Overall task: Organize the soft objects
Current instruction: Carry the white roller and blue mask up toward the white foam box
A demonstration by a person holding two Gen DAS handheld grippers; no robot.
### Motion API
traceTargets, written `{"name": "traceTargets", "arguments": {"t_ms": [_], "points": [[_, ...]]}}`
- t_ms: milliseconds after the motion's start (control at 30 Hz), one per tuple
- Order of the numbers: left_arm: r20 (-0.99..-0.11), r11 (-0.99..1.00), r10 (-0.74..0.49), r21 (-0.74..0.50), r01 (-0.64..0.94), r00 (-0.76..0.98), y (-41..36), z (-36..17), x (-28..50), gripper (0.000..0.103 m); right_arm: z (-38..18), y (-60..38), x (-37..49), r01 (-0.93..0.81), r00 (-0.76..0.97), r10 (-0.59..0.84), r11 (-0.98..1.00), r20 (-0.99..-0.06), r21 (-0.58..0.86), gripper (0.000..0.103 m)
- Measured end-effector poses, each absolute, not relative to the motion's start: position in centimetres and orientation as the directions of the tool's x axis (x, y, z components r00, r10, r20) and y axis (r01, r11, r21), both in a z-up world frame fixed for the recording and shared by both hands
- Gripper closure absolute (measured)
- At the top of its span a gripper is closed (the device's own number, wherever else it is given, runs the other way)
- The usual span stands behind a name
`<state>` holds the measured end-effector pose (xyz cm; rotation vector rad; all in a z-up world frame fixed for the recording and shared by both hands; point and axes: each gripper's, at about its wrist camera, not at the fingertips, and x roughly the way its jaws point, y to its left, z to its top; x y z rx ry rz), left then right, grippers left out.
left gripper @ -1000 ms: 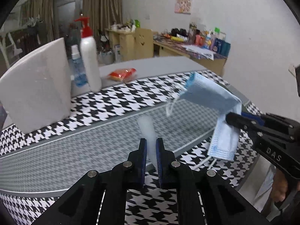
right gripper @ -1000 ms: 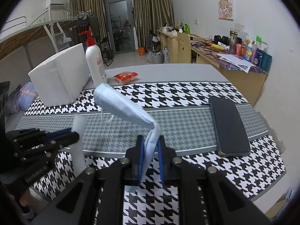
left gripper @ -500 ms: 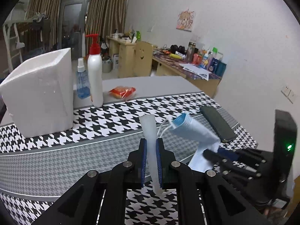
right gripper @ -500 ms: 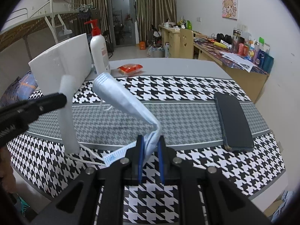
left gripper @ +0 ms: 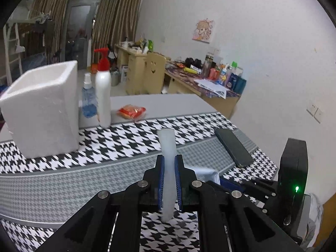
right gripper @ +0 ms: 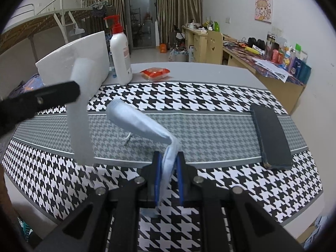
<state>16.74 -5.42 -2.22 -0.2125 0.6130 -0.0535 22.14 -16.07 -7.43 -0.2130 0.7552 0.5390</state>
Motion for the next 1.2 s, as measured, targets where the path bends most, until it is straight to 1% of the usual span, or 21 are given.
{"name": "traceTargets", "arguments": {"t_ms": [133, 333, 433, 567, 1200], "points": [[-0.555, 0.979, -0.096, -0.204, -0.024, 0.826, -5.0, -1.7, 16.7, 0.092, -7.2, -15.4, 21.4, -0.556, 0.593, 0.404, 0.831, -0.696, 0.009, 0.085], [-0.55, 0.984, -0.053, -0.172, -0.05, 0.833, -4.2, -1.7, 15.7, 0.092, -5.9, -15.5, 20.8, -0.551, 0.611, 0.429, 0.834, -0.665, 0.031, 0.085], [-0.547, 0.986, -0.033, -0.156, -0.063, 0.837, -3.8, -1.6, 15.2, 0.092, -5.4, -15.5, 20.7, -0.553, 0.617, 0.436, 0.832, -0.656, 0.032, 0.09], [-0.544, 0.987, -0.026, -0.148, -0.066, 0.839, -3.4, -1.6, 14.8, 0.092, -4.9, -15.3, 20.5, -0.555, 0.621, 0.448, 0.831, -0.643, 0.042, 0.092], [-0.528, 0.991, 0.034, -0.093, -0.098, 0.849, -0.2, -0.7, 13.9, 0.092, -2.6, -13.7, 20.7, -0.553, 0.651, 0.487, 0.829, -0.582, 0.075, 0.093]]}}
